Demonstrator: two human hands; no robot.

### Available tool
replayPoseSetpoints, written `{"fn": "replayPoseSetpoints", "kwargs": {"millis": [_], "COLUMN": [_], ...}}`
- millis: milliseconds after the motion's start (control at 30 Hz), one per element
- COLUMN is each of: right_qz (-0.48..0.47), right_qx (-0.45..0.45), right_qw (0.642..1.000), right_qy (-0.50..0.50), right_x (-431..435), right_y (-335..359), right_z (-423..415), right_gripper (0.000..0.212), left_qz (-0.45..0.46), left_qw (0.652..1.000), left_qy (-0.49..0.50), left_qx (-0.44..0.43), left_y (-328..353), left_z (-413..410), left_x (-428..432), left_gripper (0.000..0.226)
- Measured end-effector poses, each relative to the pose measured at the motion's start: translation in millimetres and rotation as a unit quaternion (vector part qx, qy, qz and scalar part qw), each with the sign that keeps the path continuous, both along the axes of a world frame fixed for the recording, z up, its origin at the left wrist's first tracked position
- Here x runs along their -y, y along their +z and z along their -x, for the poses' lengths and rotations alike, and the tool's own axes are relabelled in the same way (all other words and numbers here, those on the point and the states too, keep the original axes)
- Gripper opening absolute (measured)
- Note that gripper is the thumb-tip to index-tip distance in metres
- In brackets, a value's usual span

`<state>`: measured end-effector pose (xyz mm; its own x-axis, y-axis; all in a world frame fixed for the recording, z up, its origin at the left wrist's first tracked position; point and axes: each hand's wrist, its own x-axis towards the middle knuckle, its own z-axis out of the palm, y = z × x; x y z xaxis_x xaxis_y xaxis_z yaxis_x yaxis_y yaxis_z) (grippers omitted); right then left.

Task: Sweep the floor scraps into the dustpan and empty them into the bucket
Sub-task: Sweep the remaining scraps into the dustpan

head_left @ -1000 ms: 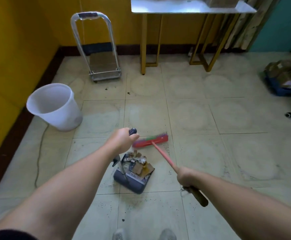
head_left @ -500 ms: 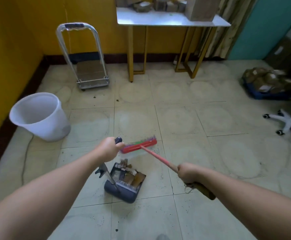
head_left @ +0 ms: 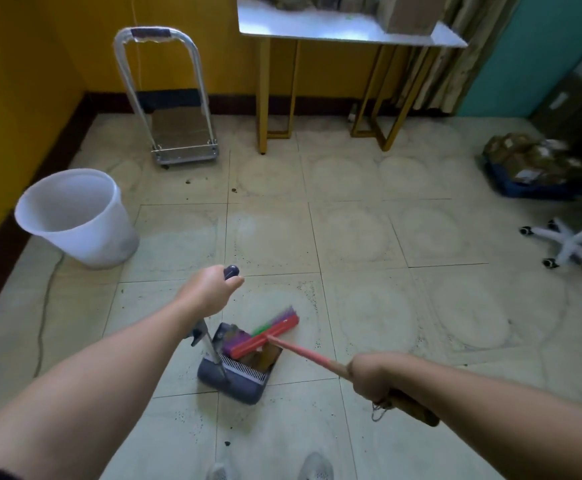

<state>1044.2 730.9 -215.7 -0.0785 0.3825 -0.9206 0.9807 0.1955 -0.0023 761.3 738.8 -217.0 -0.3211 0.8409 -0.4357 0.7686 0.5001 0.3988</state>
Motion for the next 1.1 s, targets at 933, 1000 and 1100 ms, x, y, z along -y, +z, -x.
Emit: {"fn": "replayPoseSetpoints", "kwargs": {"millis": [933, 1000, 1100], "right_qz": [-0.014, 0.001, -0.006], "right_qx": [-0.026, -0.013, 0.0], "right_qw": [0.998, 0.999, 0.999], "right_qy": [-0.058, -0.052, -0.047], "right_x": [39.6, 51.7, 60.9], "right_y": [-7.0, -2.6, -1.2], "right_z": [17.9, 10.7, 5.3], "right_gripper": [0.047, 0.044, 0.043], "left_qz": [-0.015, -0.023, -0.038], "left_qw": [0.999, 0.999, 0.997], "left_qy": [0.023, 0.035, 0.06], "left_qx": [0.029, 0.026, 0.018], "left_y": [-3.4, -2.8, 1.1], "left_z": [13.1, 13.4, 13.9], "left_x": [29.6, 30.5, 36.1], "left_gripper": [0.036, 0.035, 0.035]}}
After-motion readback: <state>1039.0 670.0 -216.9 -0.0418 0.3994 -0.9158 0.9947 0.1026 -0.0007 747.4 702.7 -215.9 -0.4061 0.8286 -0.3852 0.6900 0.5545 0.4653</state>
